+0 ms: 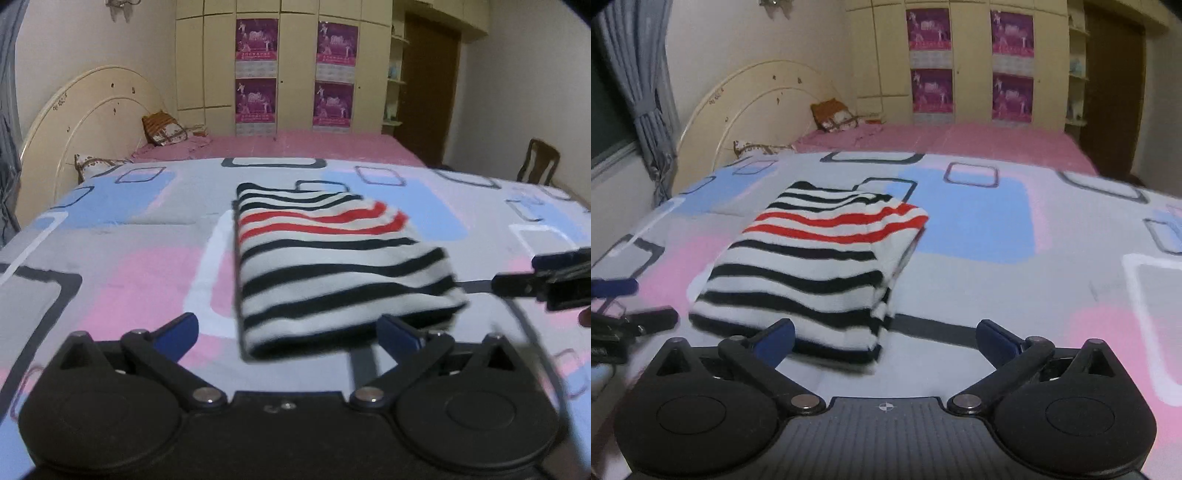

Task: Fold small clothes

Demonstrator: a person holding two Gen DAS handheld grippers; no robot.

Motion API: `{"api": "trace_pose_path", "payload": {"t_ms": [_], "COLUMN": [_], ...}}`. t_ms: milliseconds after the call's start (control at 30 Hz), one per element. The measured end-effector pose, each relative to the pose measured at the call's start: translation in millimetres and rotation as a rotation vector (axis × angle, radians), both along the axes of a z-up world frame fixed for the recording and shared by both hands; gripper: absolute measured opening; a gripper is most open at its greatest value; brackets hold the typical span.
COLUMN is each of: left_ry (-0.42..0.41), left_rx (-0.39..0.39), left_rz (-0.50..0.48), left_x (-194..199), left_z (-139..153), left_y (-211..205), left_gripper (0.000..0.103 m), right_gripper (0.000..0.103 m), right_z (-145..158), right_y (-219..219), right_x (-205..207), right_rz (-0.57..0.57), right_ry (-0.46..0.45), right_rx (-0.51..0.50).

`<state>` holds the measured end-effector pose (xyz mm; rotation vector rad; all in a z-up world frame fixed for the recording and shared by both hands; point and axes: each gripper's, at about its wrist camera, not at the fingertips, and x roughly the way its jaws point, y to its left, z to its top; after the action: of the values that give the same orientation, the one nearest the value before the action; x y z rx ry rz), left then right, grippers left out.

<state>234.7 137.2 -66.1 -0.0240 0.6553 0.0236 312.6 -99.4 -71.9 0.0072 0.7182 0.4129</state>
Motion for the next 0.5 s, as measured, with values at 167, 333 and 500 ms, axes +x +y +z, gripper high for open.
{"api": "trace_pose_path", "payload": {"t_ms": [167,333,500], "left_ry": [-0.006,-0.030,-0.058], "left_rx": [-0.014,0.001,-0.001], "left_rz": [0.022,0.019,0.001], "left_x": [-37,-65,-90], "left_z": [19,39,55], "left_y": [-20,-38,-54], "left_gripper": [0.103,0.103,0.103], "right_gripper": [0.103,0.103,0.103], "right_z": [15,37,58], "right_y": [-20,-31,-37], "right_x": [-39,-81,-118], "right_rz": [-0.062,-0.089,-0.088], "right_ry": [0.013,0.009,-0.020], "right_rx": [0.004,0.032,0.013]}}
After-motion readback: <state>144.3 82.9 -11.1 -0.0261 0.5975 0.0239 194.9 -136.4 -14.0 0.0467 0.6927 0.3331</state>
